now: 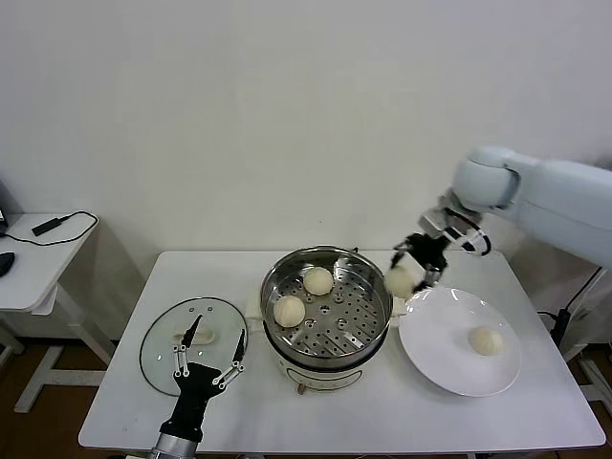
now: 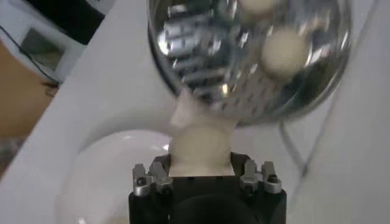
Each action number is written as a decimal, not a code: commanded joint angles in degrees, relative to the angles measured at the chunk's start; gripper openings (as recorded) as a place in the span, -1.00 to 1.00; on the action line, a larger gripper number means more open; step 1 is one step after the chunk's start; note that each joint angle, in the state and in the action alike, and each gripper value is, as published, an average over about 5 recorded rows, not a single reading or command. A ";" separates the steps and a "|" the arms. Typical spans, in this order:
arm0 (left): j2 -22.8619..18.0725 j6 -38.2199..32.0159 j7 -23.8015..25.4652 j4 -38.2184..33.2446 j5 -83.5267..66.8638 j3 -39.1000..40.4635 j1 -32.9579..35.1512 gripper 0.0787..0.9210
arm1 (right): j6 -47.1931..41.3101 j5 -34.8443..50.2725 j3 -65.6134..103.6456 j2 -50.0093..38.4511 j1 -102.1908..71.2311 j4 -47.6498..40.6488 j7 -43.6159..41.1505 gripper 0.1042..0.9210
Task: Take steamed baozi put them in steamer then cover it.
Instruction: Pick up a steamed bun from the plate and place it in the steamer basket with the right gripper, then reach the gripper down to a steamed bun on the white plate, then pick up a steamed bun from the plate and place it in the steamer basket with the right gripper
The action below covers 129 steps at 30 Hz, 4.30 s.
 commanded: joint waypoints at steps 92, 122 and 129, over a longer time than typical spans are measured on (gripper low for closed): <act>-0.07 0.83 -1.23 -0.64 -0.31 -0.72 0.53 0.77 | -4.18 -14.63 29.22 -14.56 -44.48 -31.71 1.72 0.76; -0.13 0.45 -2.02 0.32 0.61 -0.17 0.53 0.77 | -4.48 -13.25 27.74 -13.03 -39.04 -29.57 2.43 0.42; 0.02 0.50 -1.98 -0.08 0.62 0.20 0.33 0.77 | -5.58 -5.56 12.51 -13.50 -17.20 -21.62 -6.72 0.41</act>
